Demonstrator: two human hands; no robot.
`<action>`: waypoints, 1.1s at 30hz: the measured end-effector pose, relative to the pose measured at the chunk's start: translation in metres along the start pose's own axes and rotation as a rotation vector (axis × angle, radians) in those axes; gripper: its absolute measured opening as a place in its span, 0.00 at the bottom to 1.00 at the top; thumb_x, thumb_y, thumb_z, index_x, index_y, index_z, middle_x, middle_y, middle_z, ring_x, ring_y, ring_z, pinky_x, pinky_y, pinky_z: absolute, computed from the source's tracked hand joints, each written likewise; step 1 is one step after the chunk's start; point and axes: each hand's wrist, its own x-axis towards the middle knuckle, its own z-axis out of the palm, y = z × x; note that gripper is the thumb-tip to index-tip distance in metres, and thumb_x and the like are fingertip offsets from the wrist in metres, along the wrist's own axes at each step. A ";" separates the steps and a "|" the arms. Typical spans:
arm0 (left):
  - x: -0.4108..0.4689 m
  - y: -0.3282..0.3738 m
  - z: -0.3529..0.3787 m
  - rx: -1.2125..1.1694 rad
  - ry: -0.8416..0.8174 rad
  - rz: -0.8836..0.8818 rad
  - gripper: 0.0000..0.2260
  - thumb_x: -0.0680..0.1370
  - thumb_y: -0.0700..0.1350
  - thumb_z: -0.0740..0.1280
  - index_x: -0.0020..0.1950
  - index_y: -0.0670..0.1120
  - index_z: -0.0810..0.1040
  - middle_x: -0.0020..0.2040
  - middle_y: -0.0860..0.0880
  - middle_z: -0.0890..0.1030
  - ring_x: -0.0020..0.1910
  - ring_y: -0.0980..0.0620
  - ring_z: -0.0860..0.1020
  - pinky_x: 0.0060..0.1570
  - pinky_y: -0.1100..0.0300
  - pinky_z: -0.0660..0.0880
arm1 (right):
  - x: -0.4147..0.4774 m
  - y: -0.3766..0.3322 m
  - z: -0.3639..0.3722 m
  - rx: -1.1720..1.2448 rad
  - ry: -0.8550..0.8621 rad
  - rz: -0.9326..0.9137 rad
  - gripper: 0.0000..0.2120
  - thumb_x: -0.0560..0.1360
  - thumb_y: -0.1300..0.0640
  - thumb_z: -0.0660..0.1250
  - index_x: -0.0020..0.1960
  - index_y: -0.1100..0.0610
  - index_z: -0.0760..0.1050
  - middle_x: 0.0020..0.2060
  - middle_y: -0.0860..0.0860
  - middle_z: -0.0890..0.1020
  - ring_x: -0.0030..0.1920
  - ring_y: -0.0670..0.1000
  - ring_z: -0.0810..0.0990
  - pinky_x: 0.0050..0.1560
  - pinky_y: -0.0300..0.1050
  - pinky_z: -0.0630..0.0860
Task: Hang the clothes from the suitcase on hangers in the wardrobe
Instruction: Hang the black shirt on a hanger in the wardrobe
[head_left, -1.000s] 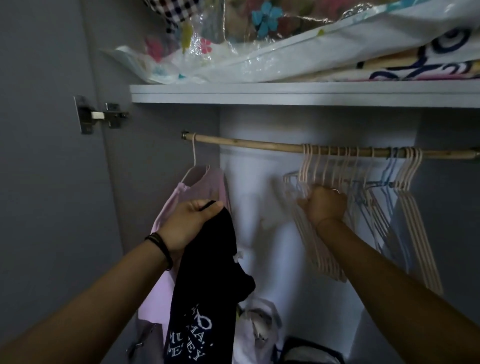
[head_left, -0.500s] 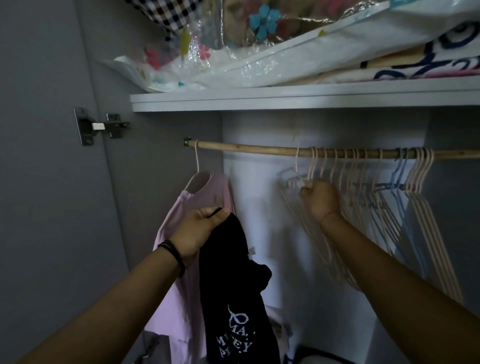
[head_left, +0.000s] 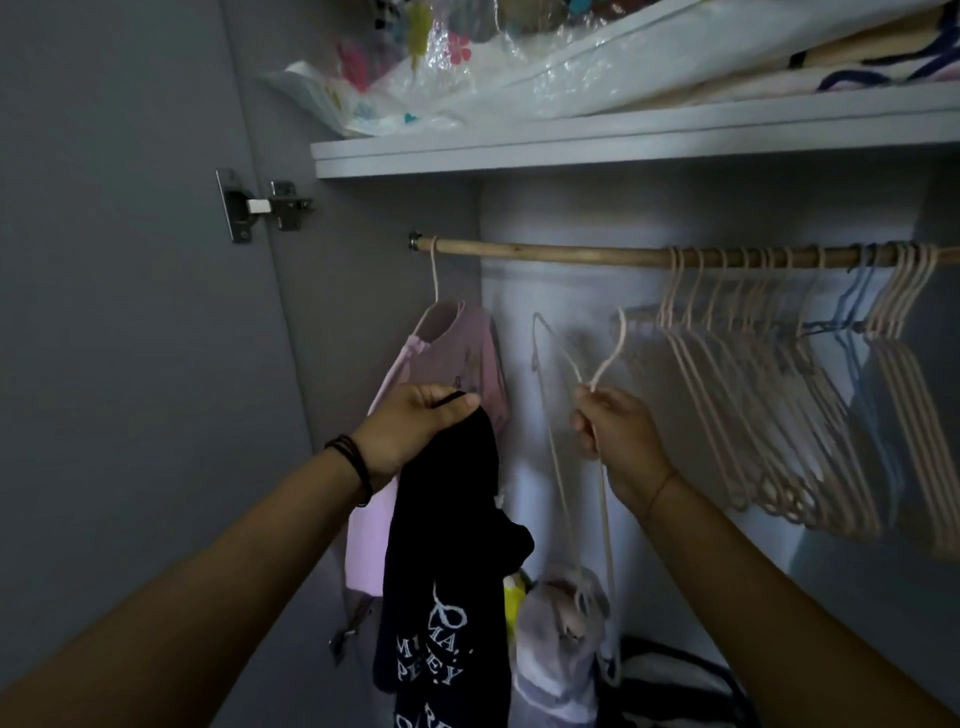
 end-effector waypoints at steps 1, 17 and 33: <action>-0.005 -0.001 -0.003 0.025 -0.014 -0.002 0.09 0.77 0.44 0.66 0.44 0.39 0.81 0.39 0.45 0.82 0.37 0.52 0.79 0.43 0.62 0.76 | -0.002 0.003 0.003 0.009 0.002 0.049 0.14 0.79 0.59 0.61 0.35 0.57 0.67 0.25 0.52 0.68 0.18 0.44 0.63 0.20 0.34 0.60; -0.080 -0.032 -0.059 0.156 -0.058 -0.120 0.10 0.75 0.48 0.68 0.39 0.44 0.82 0.37 0.47 0.82 0.36 0.52 0.79 0.39 0.62 0.75 | -0.030 0.031 0.032 0.399 0.177 0.129 0.21 0.82 0.52 0.53 0.35 0.57 0.73 0.18 0.45 0.69 0.19 0.42 0.65 0.23 0.32 0.62; -0.087 -0.035 -0.047 0.100 0.031 -0.100 0.08 0.77 0.42 0.66 0.43 0.39 0.81 0.37 0.47 0.82 0.35 0.55 0.80 0.39 0.66 0.76 | -0.058 0.048 0.054 0.807 0.059 0.274 0.15 0.77 0.53 0.52 0.33 0.55 0.64 0.18 0.47 0.66 0.20 0.46 0.62 0.31 0.42 0.56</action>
